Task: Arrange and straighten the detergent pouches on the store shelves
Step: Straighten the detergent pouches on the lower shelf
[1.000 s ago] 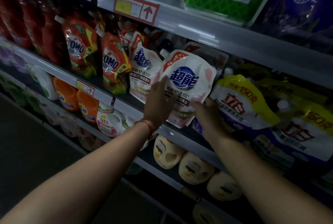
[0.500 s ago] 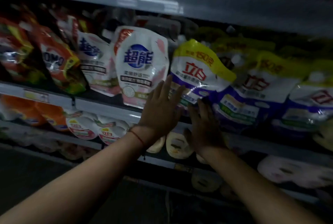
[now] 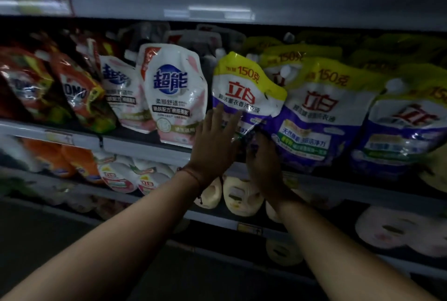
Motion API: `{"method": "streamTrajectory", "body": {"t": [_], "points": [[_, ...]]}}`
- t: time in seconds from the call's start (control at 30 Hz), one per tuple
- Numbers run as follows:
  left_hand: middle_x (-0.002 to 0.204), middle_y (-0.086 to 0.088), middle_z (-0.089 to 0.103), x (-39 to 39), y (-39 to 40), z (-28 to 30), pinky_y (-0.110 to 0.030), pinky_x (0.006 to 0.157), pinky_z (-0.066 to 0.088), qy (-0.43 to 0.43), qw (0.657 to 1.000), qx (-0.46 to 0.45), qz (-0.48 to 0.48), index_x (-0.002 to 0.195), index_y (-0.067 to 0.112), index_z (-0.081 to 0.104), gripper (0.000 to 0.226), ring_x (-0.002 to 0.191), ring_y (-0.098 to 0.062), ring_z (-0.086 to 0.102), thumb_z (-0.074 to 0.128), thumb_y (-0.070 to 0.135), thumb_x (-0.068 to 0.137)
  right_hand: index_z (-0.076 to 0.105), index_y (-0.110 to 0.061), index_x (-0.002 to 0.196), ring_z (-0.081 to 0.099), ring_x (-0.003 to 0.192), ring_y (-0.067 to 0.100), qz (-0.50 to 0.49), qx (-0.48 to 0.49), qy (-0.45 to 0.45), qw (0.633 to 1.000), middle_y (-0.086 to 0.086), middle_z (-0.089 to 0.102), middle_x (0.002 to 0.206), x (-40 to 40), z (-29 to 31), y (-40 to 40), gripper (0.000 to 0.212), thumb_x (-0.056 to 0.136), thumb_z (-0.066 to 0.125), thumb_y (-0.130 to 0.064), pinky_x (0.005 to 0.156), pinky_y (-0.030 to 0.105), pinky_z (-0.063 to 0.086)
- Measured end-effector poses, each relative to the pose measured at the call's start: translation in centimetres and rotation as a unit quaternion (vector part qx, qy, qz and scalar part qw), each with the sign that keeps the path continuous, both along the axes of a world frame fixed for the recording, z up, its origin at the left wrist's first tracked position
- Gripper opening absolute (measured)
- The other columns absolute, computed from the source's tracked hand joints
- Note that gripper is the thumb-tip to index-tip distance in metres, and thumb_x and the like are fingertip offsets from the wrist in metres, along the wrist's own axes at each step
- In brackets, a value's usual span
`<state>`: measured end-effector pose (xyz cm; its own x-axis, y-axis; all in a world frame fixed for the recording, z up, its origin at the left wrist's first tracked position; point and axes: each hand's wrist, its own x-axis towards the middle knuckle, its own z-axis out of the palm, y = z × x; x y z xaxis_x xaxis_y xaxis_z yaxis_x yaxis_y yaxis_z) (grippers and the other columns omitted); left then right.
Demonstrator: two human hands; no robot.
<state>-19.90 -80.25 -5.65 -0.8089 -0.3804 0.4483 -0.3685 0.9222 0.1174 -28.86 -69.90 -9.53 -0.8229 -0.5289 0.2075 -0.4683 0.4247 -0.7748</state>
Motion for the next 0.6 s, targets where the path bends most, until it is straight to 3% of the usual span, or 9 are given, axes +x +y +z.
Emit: {"method": "streamTrajectory", "body": {"t": [0.07,0.13,0.2,0.27,0.33,0.4,0.47,0.6], "points": [[0.156,-0.025,0.031,-0.6,0.7,1.8,-0.056,0.100,0.046,0.035,0.999,-0.013,-0.012,0.156,0.023,0.023,0.070,0.136,-0.045,0.040,0.036,0.049,0.092,0.050,-0.010,0.138,0.049,0.126,0.030,-0.028,0.081,0.053,0.995,0.014,0.053,0.135,-0.8,0.1,-0.5,0.044,0.097,0.055,-0.023,0.102,0.038,0.039],[0.141,-0.020,0.048,-1.7,1.5,3.6,-0.047,0.083,0.055,0.077,0.997,-0.013,-0.024,0.155,0.027,0.014,0.067,0.114,-0.037,0.059,0.040,0.045,0.096,0.058,-0.015,0.129,0.055,0.115,0.023,-0.028,0.115,0.093,0.989,0.009,0.060,0.126,-1.5,0.1,-0.4,0.036,0.097,0.054,-0.030,0.094,0.035,0.044],[0.121,-0.013,0.059,-3.0,2.5,5.0,-0.037,0.064,0.051,0.094,0.995,-0.015,-0.042,0.156,0.030,0.010,0.070,0.090,-0.030,0.063,0.047,0.041,0.098,0.062,-0.018,0.124,0.060,0.106,0.021,-0.002,0.095,0.112,0.989,0.005,0.066,0.118,-1.8,-0.2,-0.2,0.032,0.096,0.055,-0.033,0.086,0.032,0.047],[0.108,-0.009,0.063,-4.3,3.4,5.8,-0.035,0.056,0.045,0.094,0.994,-0.034,-0.043,0.156,0.033,0.014,0.066,0.080,-0.029,0.061,0.049,0.036,0.100,0.062,-0.020,0.124,0.062,0.105,0.021,0.022,0.084,0.116,0.989,0.004,0.067,0.117,-2.3,-0.3,-0.1,0.032,0.097,0.054,-0.034,0.084,0.033,0.047],[0.099,-0.007,0.067,-5.0,3.9,6.4,-0.036,0.052,0.045,0.122,0.990,-0.054,-0.033,0.148,0.030,0.034,0.051,0.076,-0.029,0.063,0.049,0.030,0.100,0.059,-0.022,0.126,0.061,0.109,0.020,0.037,0.111,0.112,0.987,0.001,0.066,0.121,-2.9,0.3,0.0,0.032,0.100,0.048,-0.035,0.085,0.031,0.045],[0.085,-0.007,0.069,-5.1,4.1,6.8,-0.032,0.049,0.042,0.169,0.983,-0.066,-0.022,0.125,0.019,0.054,0.028,0.070,-0.031,0.065,0.054,0.022,0.098,0.057,-0.023,0.126,0.062,0.110,0.019,0.056,0.146,0.131,0.979,0.000,0.065,0.122,-3.4,1.1,0.1,0.030,0.102,0.043,-0.033,0.085,0.029,0.045],[0.079,-0.009,0.070,-5.0,4.3,7.0,-0.036,0.049,0.047,0.184,0.982,-0.042,0.005,0.110,0.014,0.060,0.015,0.067,-0.034,0.066,0.054,0.019,0.096,0.057,-0.021,0.125,0.063,0.110,0.019,0.071,0.186,0.172,0.965,0.002,0.065,0.122,-3.7,1.8,0.3,0.028,0.102,0.043,-0.026,0.086,0.029,0.047],[0.081,-0.006,0.071,-4.5,3.4,8.4,-0.040,0.059,0.052,0.202,0.975,0.047,0.076,0.110,0.017,0.057,0.013,0.069,-0.029,0.067,0.048,0.018,0.101,0.059,-0.016,0.120,0.065,0.106,0.020,0.109,0.257,0.232,0.932,0.005,0.068,0.116,-3.1,1.7,1.4,0.024,0.099,0.049,-0.020,0.086,0.031,0.049]]}}
